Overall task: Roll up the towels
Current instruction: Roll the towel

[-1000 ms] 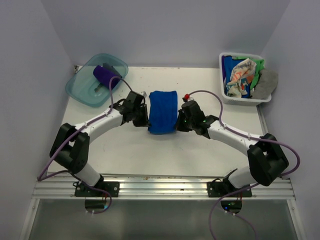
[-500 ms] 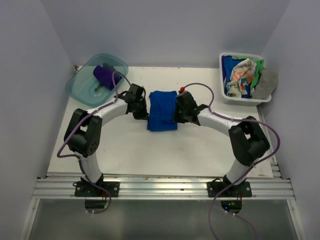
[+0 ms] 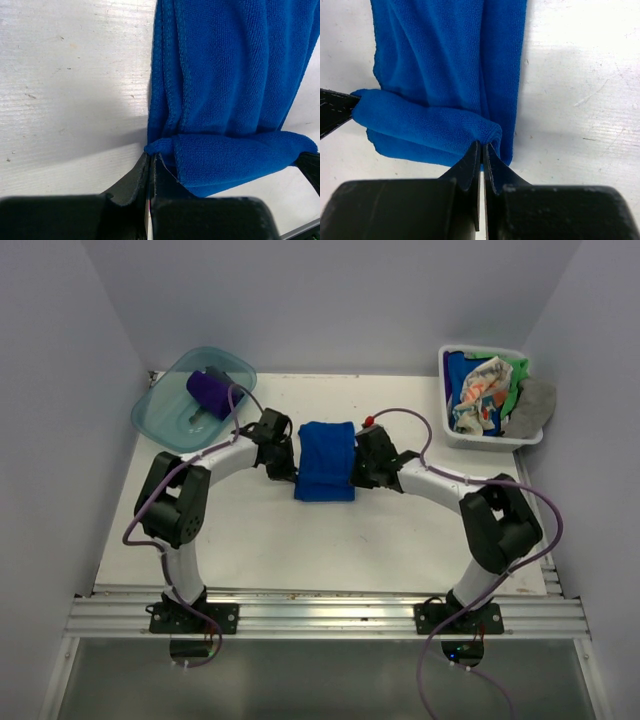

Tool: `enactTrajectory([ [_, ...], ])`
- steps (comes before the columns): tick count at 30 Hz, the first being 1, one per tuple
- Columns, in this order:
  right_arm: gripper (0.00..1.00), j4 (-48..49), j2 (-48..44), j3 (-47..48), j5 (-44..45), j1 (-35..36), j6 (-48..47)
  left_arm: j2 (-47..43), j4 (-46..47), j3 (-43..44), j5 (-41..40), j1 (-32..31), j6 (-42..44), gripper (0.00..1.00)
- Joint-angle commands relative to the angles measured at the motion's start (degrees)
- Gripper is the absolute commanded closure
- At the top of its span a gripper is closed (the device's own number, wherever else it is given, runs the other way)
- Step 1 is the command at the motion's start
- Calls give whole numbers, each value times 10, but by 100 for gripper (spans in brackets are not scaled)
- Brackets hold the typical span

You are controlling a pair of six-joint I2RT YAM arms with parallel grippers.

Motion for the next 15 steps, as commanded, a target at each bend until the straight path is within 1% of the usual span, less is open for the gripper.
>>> enactTrajectory([
  [1,100,-7,-36,-10,21,-3,11,-26,-6,19,2,5,18,100],
  [9,100,-13,-78,-33,22,-3,15,-47,-15,11,13,4,19,100],
  [15,100,-16,-46,-11,24,-3,12,-15,-13,33,15,4,23,100],
])
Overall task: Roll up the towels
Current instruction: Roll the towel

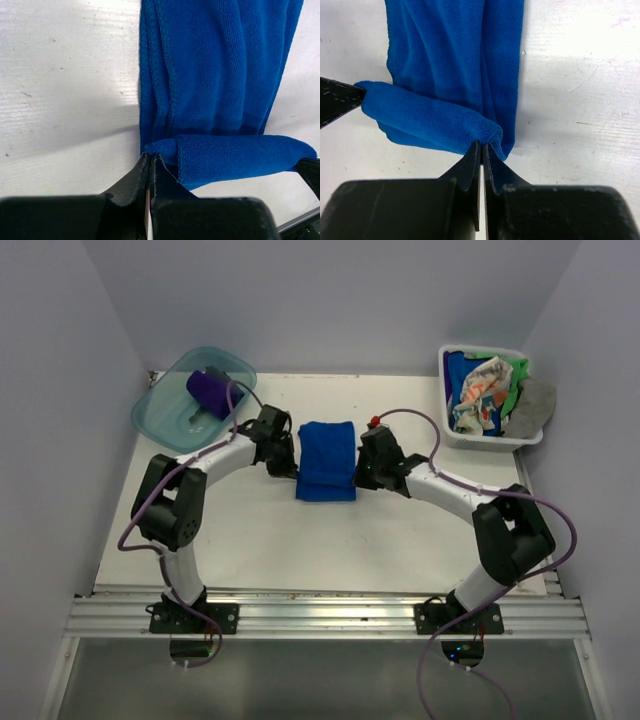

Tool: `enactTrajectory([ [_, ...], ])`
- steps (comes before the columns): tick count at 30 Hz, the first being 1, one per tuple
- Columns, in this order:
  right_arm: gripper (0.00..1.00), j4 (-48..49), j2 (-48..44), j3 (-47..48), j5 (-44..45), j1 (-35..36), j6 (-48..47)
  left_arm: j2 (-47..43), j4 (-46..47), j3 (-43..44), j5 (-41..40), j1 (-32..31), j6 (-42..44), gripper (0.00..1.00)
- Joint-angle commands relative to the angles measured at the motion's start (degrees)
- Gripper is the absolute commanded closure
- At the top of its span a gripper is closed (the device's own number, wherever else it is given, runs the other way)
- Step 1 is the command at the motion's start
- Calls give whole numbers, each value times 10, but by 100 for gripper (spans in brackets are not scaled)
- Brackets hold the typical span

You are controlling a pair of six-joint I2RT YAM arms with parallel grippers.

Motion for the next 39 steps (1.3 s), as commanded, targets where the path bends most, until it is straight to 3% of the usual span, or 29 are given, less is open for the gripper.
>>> enactTrajectory([
  [1,100,-11,13,20,26,-3,3,8,-4,31,3,4,19,100],
  [7,100,-9,65,51,48,-3,-5,39,-3,49,1,5,24,100],
  [10,100,-13,72,62,45,-5,-6,39,-13,59,-12,4,28,86],
  [11,87,-14,69,63,45,-5,-6,33,-21,64,-16,4,29,75],
  [14,65,-11,36,55,57,-4,-7,9,-29,67,-42,4,30,60],
  [15,56,-13,27,51,64,-5,-7,1,-32,68,-56,4,30,59],
  [18,43,-18,-10,41,78,-4,-11,-30,-38,68,-72,4,29,52],
  [21,40,-13,-42,31,81,-4,-10,-53,-35,61,-72,3,24,51],
  [24,44,-13,-47,32,79,5,-16,-65,-28,51,-66,-8,18,53],
  [25,49,-13,-44,36,78,11,-19,-66,-23,48,-60,-18,16,58],
  [26,62,-13,-38,39,74,15,-20,-64,-13,42,-51,-22,13,63],
  [30,85,-13,0,61,49,24,-30,-45,14,31,1,-33,6,81],
  [34,91,-14,31,82,39,23,-41,-18,31,34,8,-33,10,91],
  [39,92,-22,83,125,32,23,-57,32,38,63,13,-33,17,94],
])
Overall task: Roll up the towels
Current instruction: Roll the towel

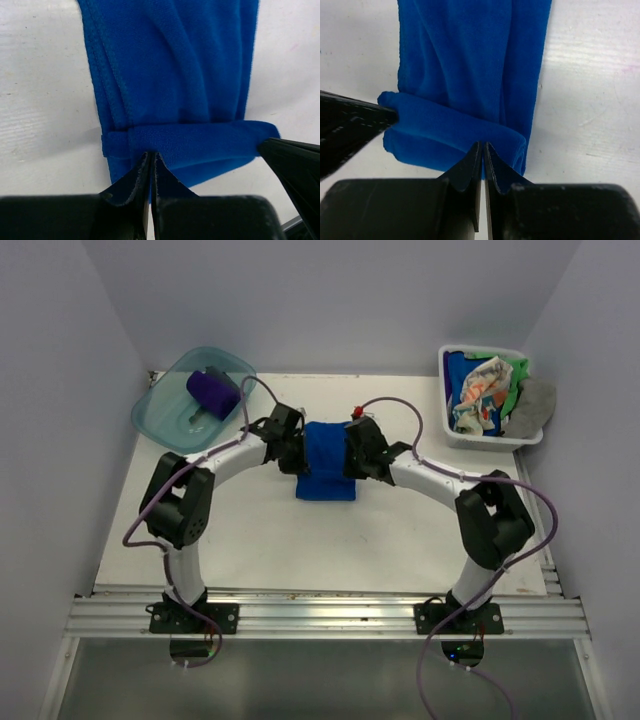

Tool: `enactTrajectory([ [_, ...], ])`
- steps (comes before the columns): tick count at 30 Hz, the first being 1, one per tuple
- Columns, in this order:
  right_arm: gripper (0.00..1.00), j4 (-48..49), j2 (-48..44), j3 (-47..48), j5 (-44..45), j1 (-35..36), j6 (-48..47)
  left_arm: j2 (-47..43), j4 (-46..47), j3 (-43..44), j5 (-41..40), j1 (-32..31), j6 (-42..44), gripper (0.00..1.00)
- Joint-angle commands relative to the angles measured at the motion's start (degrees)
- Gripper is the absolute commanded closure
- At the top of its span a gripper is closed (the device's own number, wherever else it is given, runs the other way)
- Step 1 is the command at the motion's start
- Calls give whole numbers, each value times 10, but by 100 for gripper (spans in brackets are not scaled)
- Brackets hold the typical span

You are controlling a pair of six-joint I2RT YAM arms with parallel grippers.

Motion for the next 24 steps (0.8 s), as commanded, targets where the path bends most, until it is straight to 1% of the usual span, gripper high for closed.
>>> enactTrajectory([
  [1,92,-1,32,47,-2,-2,-21,30,26,28,9,3,5,94],
  [5,92,-4,75,73,5,-17,-23,63,19,51,-8,3,11,95],
  [9,93,-13,116,100,5,-27,-32,72,16,56,-15,3,13,95],
  [11,94,-20,121,109,3,-28,-35,69,14,56,-17,3,13,95],
  [14,94,-24,101,106,0,-28,-39,50,8,52,-23,4,14,95],
  [17,93,0,43,71,0,-28,-33,16,8,38,-28,3,11,95],
  [21,92,8,-11,31,-2,-24,-26,-24,8,19,-28,3,4,94],
  [24,91,8,-7,23,-6,-17,-28,-31,10,7,-18,3,2,94],
])
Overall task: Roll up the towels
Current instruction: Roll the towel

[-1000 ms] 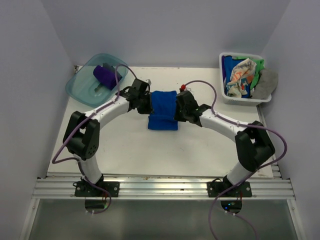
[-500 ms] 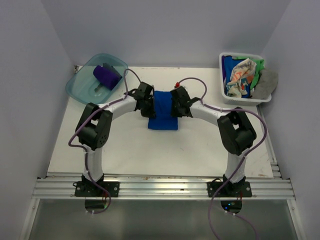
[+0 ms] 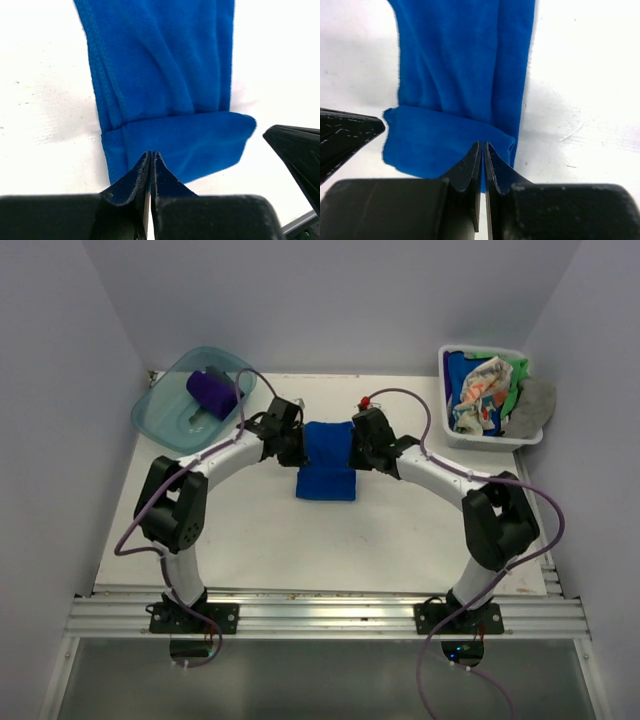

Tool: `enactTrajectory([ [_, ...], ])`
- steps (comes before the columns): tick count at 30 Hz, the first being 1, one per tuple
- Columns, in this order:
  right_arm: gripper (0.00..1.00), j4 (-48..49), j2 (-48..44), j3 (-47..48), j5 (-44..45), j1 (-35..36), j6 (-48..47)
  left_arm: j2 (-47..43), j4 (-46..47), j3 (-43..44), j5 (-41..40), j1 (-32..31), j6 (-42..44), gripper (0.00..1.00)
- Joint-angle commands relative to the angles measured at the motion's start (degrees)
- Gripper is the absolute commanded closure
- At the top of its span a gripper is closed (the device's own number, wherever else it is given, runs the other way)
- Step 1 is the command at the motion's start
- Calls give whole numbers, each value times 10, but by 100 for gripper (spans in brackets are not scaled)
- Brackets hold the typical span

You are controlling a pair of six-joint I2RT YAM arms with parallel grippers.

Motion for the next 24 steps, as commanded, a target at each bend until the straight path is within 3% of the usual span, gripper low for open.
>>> enactTrajectory([
  [1,91,16,-18,-10,-6,11,-2,-36,12,-14,4,2,-2,94],
  [15,92,34,93,9,-11,5,-17,48,40,-38,7,1,0,97],
  [24,94,60,23,-118,-52,26,13,-40,54,-160,23,-4,-8,97],
])
